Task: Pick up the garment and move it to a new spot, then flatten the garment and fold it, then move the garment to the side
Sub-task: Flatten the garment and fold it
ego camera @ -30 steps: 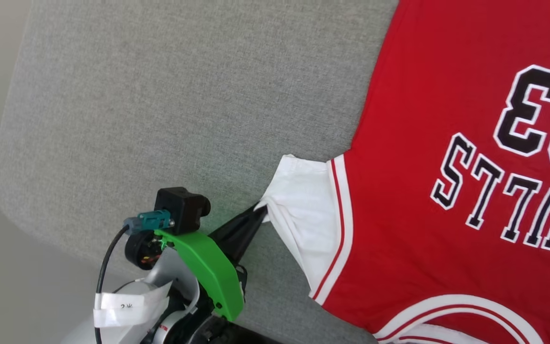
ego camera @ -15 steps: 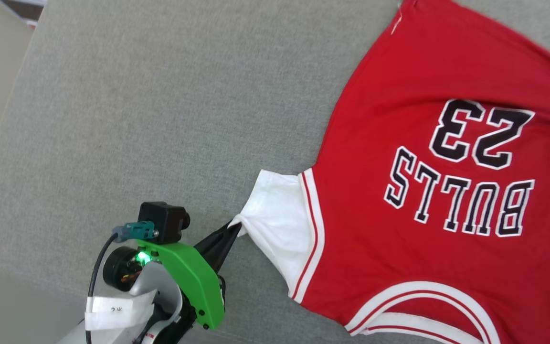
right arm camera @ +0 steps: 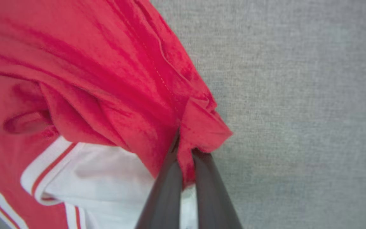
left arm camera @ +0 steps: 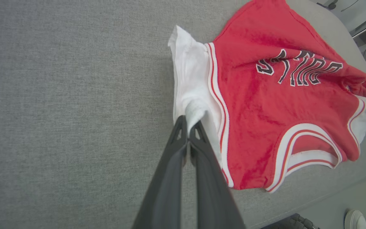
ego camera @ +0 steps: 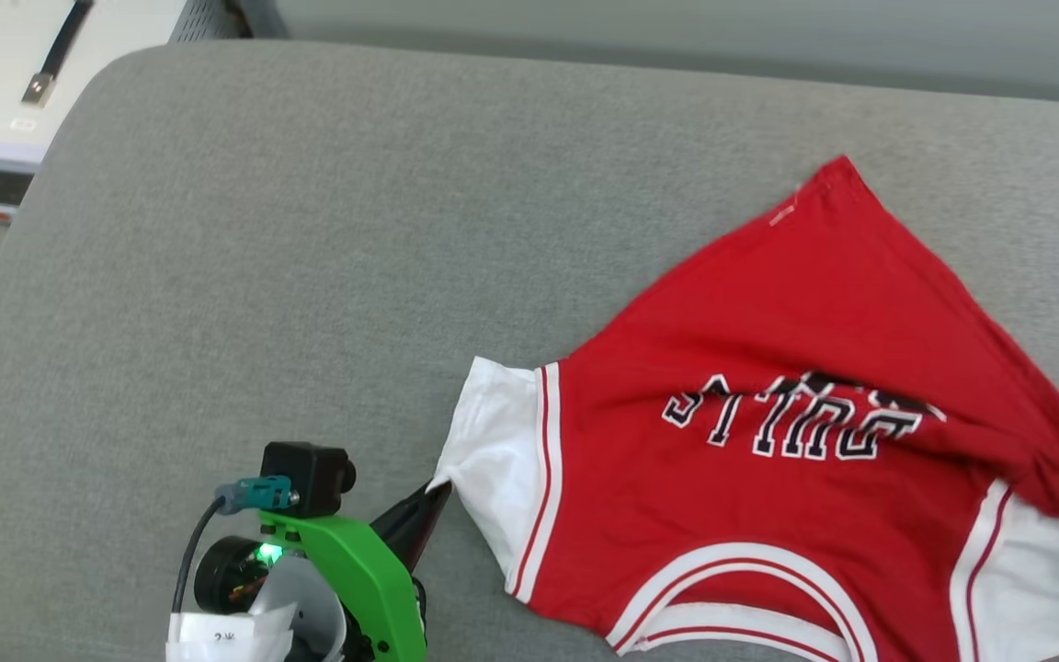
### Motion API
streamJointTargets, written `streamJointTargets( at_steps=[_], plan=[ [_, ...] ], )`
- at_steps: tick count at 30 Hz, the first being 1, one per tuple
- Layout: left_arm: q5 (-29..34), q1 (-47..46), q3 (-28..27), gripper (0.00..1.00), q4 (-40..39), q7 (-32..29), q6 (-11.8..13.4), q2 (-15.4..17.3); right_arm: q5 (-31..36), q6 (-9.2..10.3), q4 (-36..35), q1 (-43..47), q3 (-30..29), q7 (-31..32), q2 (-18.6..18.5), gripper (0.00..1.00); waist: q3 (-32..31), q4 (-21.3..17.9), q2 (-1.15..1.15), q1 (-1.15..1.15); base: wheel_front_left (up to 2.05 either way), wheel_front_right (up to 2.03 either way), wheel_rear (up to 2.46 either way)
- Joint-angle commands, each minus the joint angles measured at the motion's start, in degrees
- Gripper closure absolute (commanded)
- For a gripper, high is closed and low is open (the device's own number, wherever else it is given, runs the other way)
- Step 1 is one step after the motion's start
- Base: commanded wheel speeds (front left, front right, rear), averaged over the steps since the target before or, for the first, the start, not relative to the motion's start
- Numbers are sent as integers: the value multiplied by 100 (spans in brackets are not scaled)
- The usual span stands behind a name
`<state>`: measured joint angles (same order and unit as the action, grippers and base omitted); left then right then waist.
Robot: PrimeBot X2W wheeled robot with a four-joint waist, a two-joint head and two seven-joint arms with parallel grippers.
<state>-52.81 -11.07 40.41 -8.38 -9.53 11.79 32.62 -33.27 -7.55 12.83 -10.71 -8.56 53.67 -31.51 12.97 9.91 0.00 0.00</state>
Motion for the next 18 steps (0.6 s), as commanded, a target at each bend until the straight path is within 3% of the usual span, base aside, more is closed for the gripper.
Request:
streamJointTargets(
  at_steps=[1,10,18],
  plan=[
    [-61,81,-14,100,-2,56,19,8,-4,6,-105,282,-72,-27,9,100,-308,-302,0,0,0,0,0],
    [-105,119,-28,100,83,196,11,-108,-20,6,-503,1340,-487,-67,505,100,-414,-424,0,0,0,0,0],
    [-90,41,-36,100,137,237,-37,-120,64,6,-427,1408,-527,-130,681,100,-385,-455,0,0,0,0,0]
  ],
)
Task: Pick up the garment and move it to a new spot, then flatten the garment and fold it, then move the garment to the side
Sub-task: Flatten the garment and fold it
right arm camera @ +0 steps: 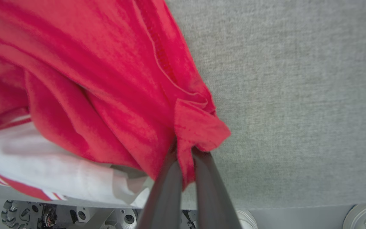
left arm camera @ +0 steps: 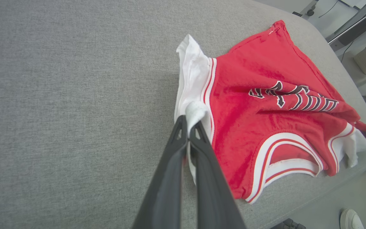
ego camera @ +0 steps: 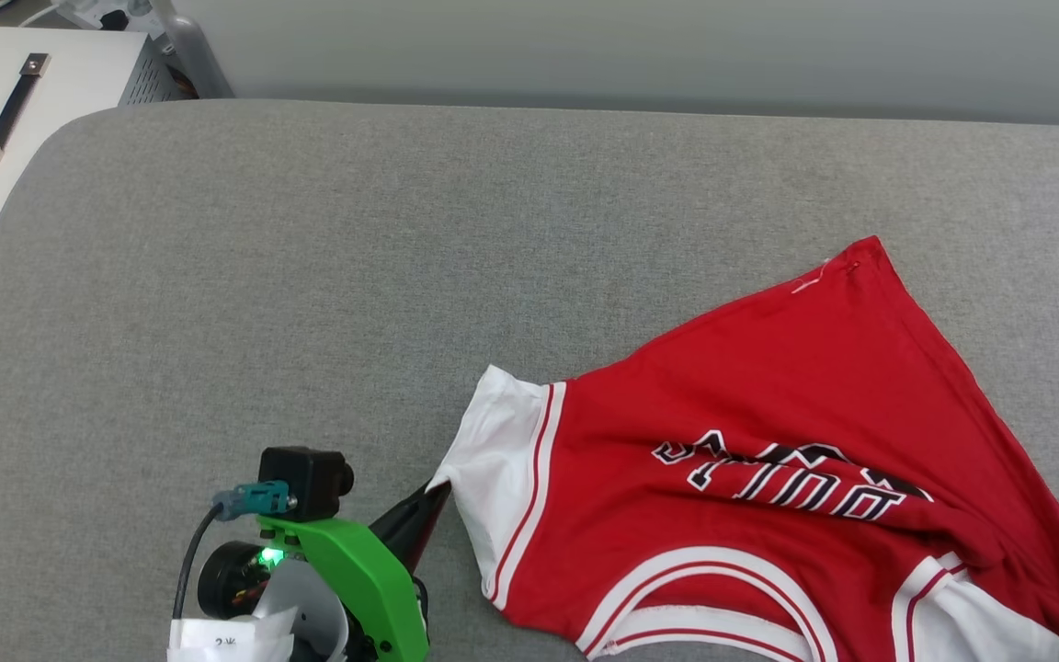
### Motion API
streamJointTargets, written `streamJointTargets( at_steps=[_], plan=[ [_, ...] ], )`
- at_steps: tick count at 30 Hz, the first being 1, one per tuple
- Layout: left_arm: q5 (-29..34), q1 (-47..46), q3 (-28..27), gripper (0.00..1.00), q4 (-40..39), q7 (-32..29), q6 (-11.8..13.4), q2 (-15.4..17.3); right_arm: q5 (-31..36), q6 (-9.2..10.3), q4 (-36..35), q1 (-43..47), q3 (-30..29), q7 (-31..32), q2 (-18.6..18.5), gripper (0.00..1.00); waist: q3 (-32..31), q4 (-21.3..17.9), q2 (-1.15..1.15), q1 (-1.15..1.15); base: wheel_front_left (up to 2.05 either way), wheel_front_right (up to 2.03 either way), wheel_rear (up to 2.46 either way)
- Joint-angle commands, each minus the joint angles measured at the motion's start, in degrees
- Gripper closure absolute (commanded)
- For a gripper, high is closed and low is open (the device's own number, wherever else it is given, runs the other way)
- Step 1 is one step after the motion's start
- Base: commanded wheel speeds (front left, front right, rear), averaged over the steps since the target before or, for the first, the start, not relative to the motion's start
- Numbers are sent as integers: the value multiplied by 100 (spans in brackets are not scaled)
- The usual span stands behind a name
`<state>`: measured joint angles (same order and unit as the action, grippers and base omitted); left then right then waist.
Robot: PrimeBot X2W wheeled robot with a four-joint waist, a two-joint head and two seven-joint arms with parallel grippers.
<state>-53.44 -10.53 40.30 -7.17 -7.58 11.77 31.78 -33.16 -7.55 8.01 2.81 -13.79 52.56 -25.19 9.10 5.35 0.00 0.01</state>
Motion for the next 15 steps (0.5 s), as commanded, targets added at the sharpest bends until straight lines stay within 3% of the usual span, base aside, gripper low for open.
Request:
streamJointTargets(
  at_steps=[1,3,15],
  plan=[
    [-21,-21,-23,100,18,47,-36,-39,62,6,55,40,-4,-28,40,100,2,1,0,-1,0,0,0],
    [-15,-29,-19,100,20,56,-37,-46,102,6,26,10,8,-55,-2,0,3,1,0,-1,0,0,0],
    [75,-157,-1,100,-198,90,-45,-55,-161,6,-1295,-849,285,853,-415,0,308,200,0,-1,0,0,0]
  ],
)
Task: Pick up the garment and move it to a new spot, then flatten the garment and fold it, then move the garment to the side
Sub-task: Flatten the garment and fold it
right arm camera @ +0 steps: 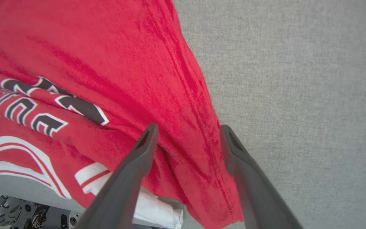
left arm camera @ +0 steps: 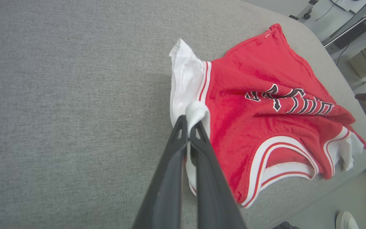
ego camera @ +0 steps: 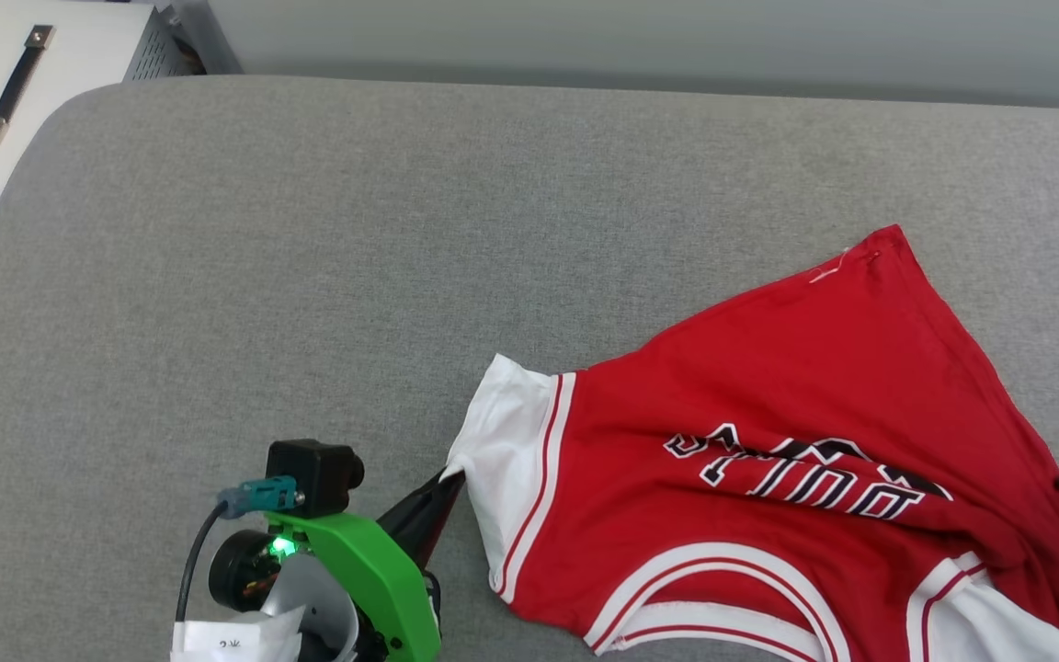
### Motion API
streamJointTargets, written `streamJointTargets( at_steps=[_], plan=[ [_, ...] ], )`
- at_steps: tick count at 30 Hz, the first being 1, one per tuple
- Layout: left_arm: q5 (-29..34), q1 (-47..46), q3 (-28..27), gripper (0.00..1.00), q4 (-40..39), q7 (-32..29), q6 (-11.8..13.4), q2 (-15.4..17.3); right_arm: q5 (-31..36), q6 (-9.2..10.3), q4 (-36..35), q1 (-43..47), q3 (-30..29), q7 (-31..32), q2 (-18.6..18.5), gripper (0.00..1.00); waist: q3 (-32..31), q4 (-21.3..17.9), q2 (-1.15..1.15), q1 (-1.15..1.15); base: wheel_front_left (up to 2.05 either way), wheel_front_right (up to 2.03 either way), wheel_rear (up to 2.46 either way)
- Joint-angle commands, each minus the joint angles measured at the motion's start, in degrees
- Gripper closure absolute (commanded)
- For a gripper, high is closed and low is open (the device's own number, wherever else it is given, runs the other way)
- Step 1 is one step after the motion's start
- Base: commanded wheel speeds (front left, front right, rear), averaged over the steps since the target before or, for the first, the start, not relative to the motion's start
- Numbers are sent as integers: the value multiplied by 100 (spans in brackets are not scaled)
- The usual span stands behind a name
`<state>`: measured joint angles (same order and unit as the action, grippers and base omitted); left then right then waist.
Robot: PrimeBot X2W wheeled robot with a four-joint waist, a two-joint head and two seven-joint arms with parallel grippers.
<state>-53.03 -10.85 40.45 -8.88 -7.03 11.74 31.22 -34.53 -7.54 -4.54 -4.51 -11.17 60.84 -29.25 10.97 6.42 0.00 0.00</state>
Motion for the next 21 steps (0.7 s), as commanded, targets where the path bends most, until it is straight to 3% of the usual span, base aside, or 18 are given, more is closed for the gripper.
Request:
streamJointTargets(
  at_steps=[1,9,21],
  plan=[
    [47,-151,-16,100,-52,34,-42,2,-25,5,-127,-245,54,117,-37,0,185,131,0,0,0,0,0],
    [168,-438,-4,100,-209,40,-91,-59,250,5,-171,-1609,364,810,-78,0,791,603,0,0,0,0,0],
    [292,-863,63,100,-167,155,-277,-311,1013,5,984,-3259,699,1026,-250,0,1571,1205,0,0,0,0,0]
  ],
)
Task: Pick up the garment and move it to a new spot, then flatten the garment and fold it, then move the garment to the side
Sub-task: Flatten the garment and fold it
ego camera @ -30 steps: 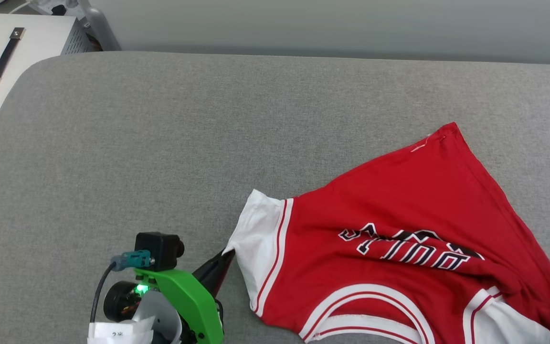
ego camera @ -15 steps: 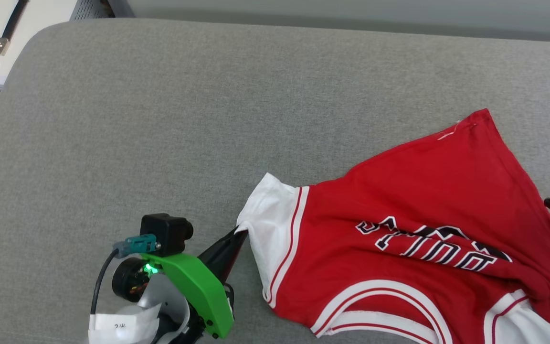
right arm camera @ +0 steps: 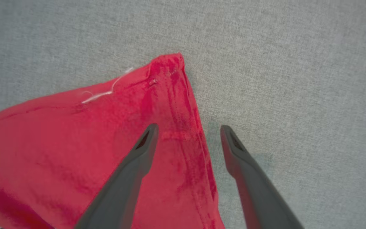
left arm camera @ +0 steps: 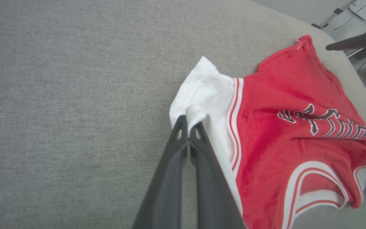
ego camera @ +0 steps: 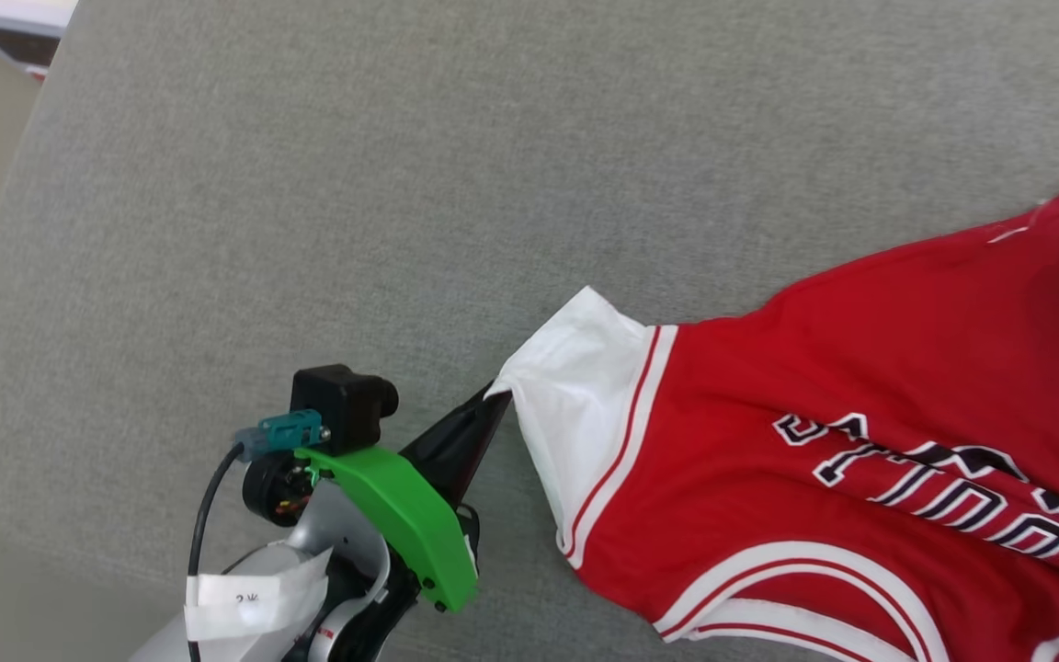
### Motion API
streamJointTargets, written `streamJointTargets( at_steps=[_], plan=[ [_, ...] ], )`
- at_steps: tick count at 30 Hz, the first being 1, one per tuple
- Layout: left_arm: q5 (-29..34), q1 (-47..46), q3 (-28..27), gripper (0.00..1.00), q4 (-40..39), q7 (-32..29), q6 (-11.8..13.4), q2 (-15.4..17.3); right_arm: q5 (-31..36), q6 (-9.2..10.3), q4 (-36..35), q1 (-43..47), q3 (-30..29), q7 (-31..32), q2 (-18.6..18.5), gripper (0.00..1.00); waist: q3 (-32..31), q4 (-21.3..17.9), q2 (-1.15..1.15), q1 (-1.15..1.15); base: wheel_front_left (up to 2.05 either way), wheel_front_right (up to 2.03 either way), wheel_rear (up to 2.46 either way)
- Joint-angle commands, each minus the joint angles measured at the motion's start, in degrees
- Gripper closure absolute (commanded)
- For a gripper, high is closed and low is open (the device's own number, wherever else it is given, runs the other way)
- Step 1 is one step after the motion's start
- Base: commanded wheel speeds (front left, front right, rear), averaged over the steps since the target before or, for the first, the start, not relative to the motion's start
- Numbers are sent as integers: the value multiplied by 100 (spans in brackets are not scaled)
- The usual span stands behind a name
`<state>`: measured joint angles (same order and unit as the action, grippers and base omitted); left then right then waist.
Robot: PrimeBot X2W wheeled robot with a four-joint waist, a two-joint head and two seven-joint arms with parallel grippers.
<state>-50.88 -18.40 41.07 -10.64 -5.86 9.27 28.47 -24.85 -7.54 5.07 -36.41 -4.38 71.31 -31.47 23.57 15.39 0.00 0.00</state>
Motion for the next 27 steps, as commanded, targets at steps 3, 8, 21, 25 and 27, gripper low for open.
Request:
streamJointTargets(
  at_steps=[3,8,21,25,27],
  plan=[
    [94,-196,-28,100,46,81,-50,-67,125,5,289,-285,86,-90,-107,0,415,398,0,0,0,0,0],
    [116,-287,-2,100,106,135,-103,-148,224,5,633,-458,230,-159,-169,0,523,508,0,0,0,0,0],
    [99,-306,16,100,261,196,-121,-196,34,5,969,-30,589,-311,-220,100,451,604,0,0,0,0,0],
    [83,-277,-10,100,307,213,-102,-164,-30,5,1000,-61,639,-787,-186,100,284,524,0,0,0,0,0],
    [76,-262,-30,100,334,228,-94,-139,-97,5,1034,-99,673,-1064,-171,100,167,462,0,0,0,0,0]
  ],
)
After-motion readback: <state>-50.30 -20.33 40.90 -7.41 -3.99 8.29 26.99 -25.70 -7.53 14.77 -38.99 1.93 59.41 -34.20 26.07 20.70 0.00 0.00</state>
